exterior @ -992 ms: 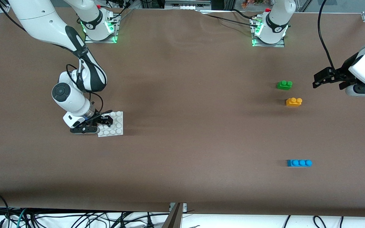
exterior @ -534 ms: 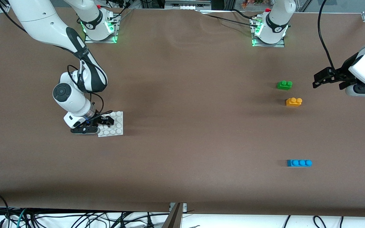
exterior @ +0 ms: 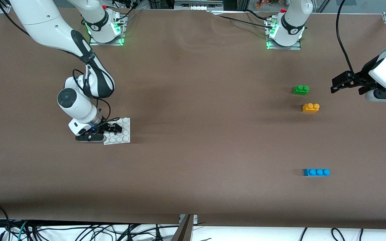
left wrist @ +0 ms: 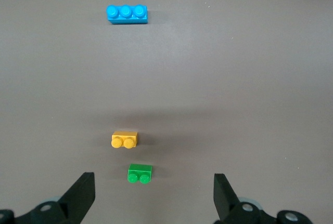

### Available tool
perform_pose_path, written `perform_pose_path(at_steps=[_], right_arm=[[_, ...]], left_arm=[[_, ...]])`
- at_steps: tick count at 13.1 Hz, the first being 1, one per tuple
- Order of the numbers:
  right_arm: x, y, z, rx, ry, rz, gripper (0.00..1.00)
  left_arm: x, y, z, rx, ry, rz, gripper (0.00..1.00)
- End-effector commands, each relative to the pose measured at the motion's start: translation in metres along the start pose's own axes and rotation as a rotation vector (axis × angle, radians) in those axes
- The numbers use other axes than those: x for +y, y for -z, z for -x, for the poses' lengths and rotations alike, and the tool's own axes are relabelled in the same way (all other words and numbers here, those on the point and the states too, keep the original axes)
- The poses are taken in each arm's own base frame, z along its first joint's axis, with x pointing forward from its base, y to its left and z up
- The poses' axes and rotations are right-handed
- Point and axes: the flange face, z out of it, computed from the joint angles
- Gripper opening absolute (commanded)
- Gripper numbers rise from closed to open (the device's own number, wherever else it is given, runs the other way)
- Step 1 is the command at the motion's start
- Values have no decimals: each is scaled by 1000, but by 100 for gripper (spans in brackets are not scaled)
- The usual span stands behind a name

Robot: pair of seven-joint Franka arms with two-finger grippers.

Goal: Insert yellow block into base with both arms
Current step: 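Slide the white base plate with the right gripper toward the table middle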

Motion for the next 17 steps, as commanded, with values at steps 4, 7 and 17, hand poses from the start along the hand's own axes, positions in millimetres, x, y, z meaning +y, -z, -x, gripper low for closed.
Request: perform_pose_path(at_steps=[4, 7, 17], right_arm=[[-52, -5, 11, 17, -56, -22, 74], [-81, -4, 14, 28, -75, -35, 74], [-204, -18, 31, 39, -152, -87, 74]], left_arm=[[-1, 4, -3, -7, 2, 7, 100], [-1, 4, -3, -8, 2, 7, 100], [0, 4, -3, -8, 1, 7, 100]])
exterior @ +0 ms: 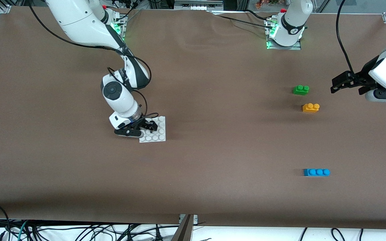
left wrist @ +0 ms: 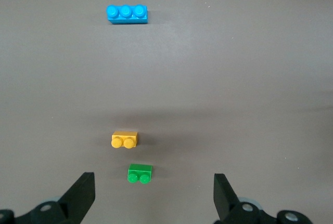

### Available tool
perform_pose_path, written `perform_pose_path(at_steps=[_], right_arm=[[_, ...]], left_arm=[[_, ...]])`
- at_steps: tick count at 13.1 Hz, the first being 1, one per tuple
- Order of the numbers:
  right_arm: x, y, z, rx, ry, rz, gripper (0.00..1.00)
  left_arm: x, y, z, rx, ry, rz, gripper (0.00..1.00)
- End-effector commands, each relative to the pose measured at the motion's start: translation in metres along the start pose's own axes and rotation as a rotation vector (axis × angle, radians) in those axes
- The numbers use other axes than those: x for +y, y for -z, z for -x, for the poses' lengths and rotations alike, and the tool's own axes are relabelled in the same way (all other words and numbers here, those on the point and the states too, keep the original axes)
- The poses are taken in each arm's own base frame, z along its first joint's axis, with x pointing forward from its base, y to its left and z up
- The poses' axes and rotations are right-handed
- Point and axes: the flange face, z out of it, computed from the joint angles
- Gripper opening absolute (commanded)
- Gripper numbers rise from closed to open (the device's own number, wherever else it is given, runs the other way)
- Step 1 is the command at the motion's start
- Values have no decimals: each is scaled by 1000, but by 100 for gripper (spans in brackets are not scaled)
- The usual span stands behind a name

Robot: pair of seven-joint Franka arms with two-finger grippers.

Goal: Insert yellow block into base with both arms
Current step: 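Slide the white base plate with the right gripper toward the table middle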

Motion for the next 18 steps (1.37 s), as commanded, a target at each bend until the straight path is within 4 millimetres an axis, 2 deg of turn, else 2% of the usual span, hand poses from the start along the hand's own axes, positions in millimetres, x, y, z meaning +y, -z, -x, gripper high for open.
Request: perform_pose_path(at_steps=[1, 6, 12, 18], right_arm=[[-35, -16, 10, 5, -29, -17, 74], [-96, -15, 28, 24, -39, -65, 74], [-166, -34, 61, 27, -82, -109, 74], [-212, -40, 96, 37, -75, -129, 74]], left_arm=[[-1, 4, -3, -7, 2, 7, 100], [0, 5, -3, -6, 0, 7, 100], [0, 5, -3, -6, 0, 7, 100], [1, 4, -3, -7, 0, 7, 100]])
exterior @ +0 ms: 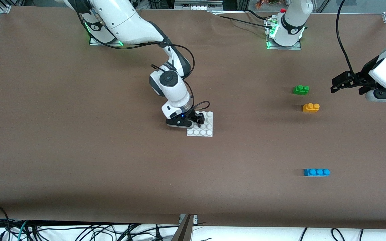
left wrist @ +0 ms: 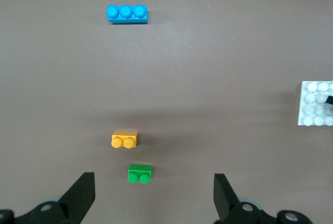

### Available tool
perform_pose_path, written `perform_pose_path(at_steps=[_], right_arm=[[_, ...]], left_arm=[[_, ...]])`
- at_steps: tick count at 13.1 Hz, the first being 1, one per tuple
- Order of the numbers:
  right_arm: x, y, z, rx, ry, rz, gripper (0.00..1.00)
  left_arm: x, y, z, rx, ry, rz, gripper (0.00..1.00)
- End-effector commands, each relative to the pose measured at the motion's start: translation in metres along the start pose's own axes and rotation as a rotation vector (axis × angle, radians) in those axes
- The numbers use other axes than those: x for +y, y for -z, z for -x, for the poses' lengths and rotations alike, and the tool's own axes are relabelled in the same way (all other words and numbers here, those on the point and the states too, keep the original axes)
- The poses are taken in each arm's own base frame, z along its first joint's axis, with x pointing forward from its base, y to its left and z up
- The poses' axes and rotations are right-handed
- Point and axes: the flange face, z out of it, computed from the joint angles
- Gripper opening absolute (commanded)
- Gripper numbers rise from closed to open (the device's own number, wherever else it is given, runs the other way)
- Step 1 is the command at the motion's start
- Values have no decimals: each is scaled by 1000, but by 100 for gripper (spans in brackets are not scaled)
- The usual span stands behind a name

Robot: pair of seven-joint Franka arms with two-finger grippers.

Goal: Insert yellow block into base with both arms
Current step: 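Slide the white base plate with the right gripper toward the table middle, then release the plate and retract the right gripper while the left gripper advances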

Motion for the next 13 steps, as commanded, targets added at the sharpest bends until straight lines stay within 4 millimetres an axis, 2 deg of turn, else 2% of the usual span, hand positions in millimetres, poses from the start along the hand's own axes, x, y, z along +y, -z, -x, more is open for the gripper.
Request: perform_pose_path(at_steps=[1, 6, 10, 11, 13], right_arm=[[-15, -19, 24, 8, 20, 6, 74], [-29, -18, 47, 15, 39, 8, 74], [-27, -13, 37, 30, 33, 8, 75], [-26, -10, 30, 38, 26, 7, 78], [-29, 2, 22, 41, 8, -5, 96]], left_arm=[[1, 4, -3, -7, 1, 7, 100], [1, 4, -3, -7, 4, 8, 100], [0, 4, -3, -9, 5, 8, 100], [1, 4, -3, -9, 4, 8, 100], [0, -3, -7, -21, 6, 11, 100]])
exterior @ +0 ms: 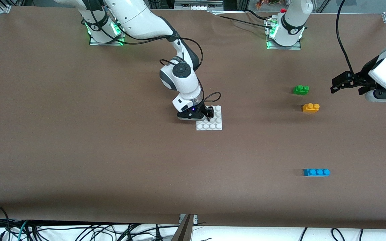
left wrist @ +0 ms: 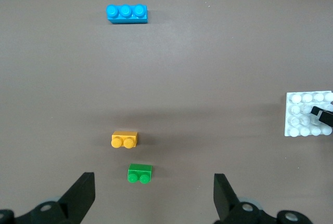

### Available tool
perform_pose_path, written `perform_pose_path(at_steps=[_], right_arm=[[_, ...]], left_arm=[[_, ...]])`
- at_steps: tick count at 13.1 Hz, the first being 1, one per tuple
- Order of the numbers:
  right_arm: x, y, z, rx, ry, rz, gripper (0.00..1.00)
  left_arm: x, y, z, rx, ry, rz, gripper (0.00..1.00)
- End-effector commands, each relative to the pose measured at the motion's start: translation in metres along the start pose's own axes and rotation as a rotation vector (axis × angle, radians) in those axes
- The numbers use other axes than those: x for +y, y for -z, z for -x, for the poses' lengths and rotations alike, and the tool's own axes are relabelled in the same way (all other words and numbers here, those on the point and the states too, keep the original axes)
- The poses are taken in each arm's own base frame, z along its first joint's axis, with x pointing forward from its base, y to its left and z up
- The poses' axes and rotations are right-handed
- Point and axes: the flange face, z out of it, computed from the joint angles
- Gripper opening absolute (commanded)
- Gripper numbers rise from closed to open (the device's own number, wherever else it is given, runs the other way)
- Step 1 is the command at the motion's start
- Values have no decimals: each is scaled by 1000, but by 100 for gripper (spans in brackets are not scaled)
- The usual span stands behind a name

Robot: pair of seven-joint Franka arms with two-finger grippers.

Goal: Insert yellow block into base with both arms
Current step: 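Release the plate and retract the right gripper while the left gripper advances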

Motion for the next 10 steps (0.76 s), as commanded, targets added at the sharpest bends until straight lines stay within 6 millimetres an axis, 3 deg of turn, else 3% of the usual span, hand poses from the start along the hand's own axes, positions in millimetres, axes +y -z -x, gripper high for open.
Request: perform_pose_path(at_steps=[1, 3, 5, 8, 10], right_arm=[[-3, 10, -15, 17, -41, -12, 99], [-2, 25, -27, 8, -52, 10, 99], [3, 58, -56, -4, -73, 48, 99], [25, 114, -101, -47, -38, 122, 100], [51, 146, -135, -67, -2, 173, 100]], left_arm=[[1, -1, -5, -17, 6, 14, 100], [1, -6, -8, -23, 6, 18, 100], [1, -9, -10, -29, 7, 18, 100], [0, -13, -11, -35, -7, 9, 100], [0, -14, -12, -38, 0, 7, 100]])
